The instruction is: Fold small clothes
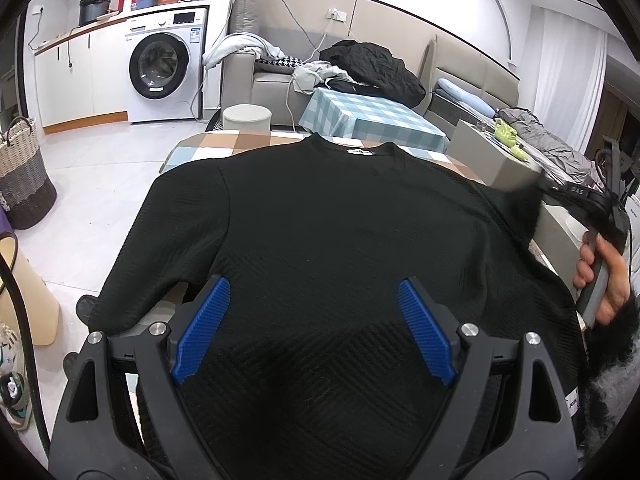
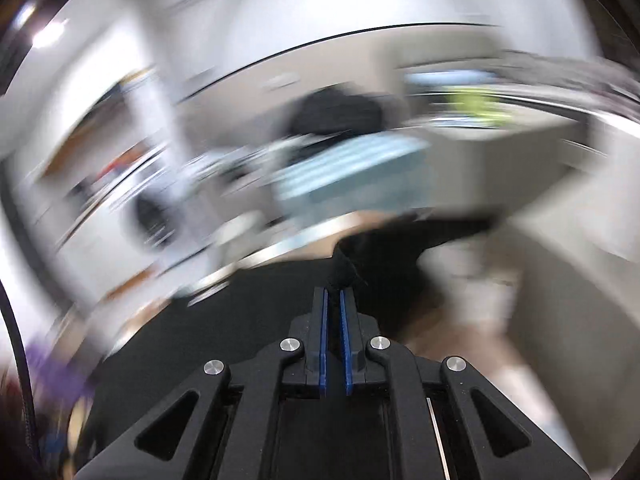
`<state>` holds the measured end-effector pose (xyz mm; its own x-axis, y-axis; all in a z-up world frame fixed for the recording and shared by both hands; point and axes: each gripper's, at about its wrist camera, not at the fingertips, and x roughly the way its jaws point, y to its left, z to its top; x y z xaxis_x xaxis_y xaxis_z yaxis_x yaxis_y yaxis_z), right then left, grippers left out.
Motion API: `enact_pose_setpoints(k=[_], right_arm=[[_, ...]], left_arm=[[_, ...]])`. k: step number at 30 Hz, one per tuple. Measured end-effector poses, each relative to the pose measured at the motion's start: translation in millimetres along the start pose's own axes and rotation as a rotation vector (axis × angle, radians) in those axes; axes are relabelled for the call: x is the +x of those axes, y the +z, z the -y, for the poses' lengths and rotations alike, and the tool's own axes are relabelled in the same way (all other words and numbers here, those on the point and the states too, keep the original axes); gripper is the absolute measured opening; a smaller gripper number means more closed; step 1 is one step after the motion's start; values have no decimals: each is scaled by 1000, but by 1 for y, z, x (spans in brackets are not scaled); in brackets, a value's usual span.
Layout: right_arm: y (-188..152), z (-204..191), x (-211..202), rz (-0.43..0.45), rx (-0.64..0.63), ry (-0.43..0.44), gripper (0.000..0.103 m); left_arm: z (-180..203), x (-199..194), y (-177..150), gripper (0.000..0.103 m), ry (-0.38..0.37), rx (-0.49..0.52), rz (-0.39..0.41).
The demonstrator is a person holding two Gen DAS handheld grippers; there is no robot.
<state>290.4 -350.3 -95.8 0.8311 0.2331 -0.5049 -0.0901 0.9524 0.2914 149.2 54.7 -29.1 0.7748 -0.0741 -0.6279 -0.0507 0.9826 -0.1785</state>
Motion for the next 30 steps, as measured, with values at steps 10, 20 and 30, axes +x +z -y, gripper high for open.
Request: enact_pose_setpoints(k=[10,20,30], right_arm=[[-39,-22,16,-278,-68,-2,39],[-58,38,24,-390,42,-152,41],[-51,44,14,-327,82,-189,29]], left_arm=[[0,-6,-2,85,7,17,8],[-57,2,-15,85,119,-147,-39],[-126,-16,-37,85,208,-308,-51]])
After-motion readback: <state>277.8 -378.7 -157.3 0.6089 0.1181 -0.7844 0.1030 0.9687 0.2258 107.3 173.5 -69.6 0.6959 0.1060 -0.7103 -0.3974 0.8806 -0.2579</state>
